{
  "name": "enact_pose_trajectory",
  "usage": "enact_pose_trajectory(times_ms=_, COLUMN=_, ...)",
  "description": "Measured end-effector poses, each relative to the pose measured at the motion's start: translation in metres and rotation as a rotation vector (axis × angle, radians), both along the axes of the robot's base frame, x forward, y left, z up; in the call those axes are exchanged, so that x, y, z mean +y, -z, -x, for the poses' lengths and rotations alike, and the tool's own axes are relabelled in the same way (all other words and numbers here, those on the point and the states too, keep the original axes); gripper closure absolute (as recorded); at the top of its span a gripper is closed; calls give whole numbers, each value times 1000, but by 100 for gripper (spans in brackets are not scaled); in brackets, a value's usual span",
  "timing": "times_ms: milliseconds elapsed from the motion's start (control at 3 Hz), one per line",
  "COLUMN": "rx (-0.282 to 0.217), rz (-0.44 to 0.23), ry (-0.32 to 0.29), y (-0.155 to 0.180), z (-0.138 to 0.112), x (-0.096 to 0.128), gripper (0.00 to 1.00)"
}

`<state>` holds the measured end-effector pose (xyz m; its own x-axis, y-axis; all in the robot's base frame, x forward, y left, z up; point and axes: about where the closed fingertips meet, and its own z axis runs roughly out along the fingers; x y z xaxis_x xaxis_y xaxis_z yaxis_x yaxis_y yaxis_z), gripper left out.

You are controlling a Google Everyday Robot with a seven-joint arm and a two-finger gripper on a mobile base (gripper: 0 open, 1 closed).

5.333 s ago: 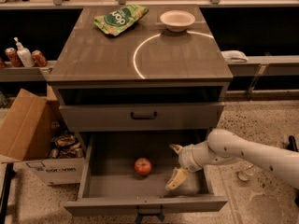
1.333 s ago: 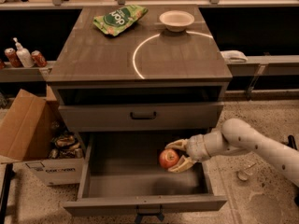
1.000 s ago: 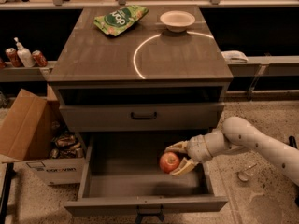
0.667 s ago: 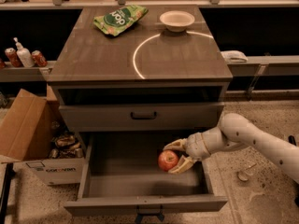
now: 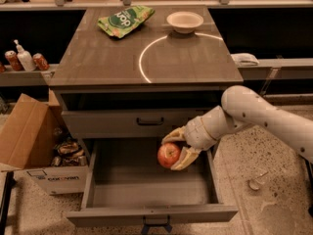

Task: Pick apple from middle drawer and place on counter

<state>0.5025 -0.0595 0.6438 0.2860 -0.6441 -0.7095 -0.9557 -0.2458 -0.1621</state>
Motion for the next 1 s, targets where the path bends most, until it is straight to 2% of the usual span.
enact_pose_trajectory(times_ms=333, rx=-124, rz=51, ry=-14, y=-72, z=3, x=3, gripper=100)
enact_pose_trajectory(times_ms=667, rx=-125, rz=51, ry=-13, y=-73, z=3, x=3, gripper=100)
enact_pose_trajectory(times_ms=1000, rx=-162, rz=38, ry=19, y=-91, z=-6, x=-1, gripper=100)
